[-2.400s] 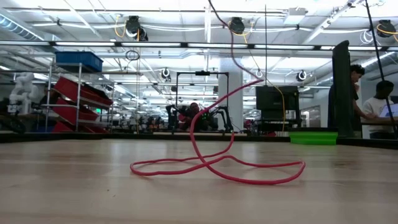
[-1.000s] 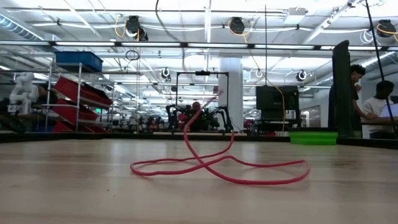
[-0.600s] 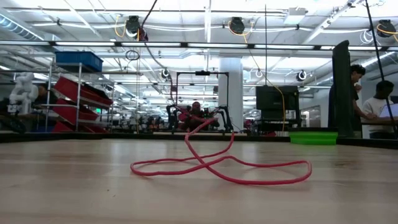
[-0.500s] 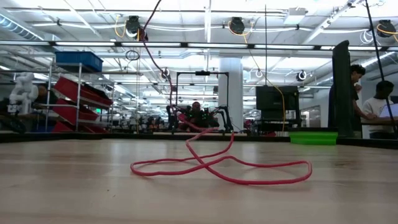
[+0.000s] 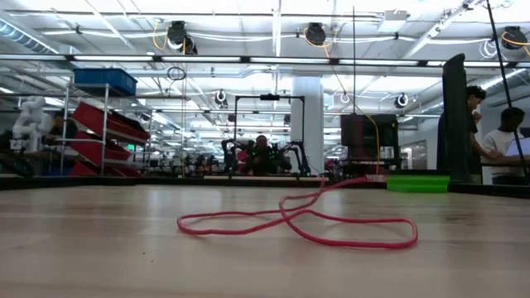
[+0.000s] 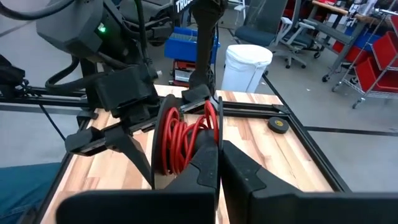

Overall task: Coil cords
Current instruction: Coil the red wire into the spool

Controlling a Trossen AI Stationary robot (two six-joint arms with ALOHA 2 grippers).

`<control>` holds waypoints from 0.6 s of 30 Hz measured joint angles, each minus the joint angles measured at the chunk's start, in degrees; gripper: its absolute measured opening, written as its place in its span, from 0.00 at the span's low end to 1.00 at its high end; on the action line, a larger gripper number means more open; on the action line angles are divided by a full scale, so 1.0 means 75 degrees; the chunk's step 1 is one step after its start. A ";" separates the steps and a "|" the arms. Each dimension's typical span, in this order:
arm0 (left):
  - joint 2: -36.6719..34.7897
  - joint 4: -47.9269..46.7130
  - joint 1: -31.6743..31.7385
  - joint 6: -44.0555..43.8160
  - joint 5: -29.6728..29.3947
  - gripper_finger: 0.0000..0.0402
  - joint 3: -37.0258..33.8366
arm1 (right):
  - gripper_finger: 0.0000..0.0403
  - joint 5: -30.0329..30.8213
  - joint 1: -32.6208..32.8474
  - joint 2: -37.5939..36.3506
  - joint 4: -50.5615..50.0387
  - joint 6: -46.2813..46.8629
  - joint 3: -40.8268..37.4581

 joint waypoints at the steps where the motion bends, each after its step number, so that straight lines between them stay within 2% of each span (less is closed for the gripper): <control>1: 0.0000 0.0000 -0.0009 0.0037 0.0000 0.35 0.0000 | 0.00 0.0000 0.0000 0.0000 -0.0017 -0.0001 0.0000; 6: -0.0283 0.0024 -0.0321 0.0415 -0.0275 0.37 0.0116 | 0.00 -0.0001 0.0000 0.0000 -0.0044 -0.0086 0.0000; 8: -0.0458 0.0170 -0.0488 0.0726 -0.0698 0.37 0.0272 | 0.00 -0.0001 -0.0028 0.0000 -0.0044 -0.0160 0.0000; 11: -0.0755 0.0740 -0.0746 0.1781 -0.1432 0.37 0.0350 | 0.00 -0.0006 -0.0098 0.0000 -0.0042 -0.0272 0.0000; 15: -0.1067 0.1419 -0.0845 0.3355 -0.1320 0.37 0.0361 | 0.00 -0.0008 -0.0137 0.0015 -0.0040 -0.0509 0.0000; 18: -0.1171 0.1398 -0.0827 0.3818 -0.1274 0.37 0.0361 | 0.00 -0.0031 -0.0169 0.0087 -0.0038 -0.0745 0.0000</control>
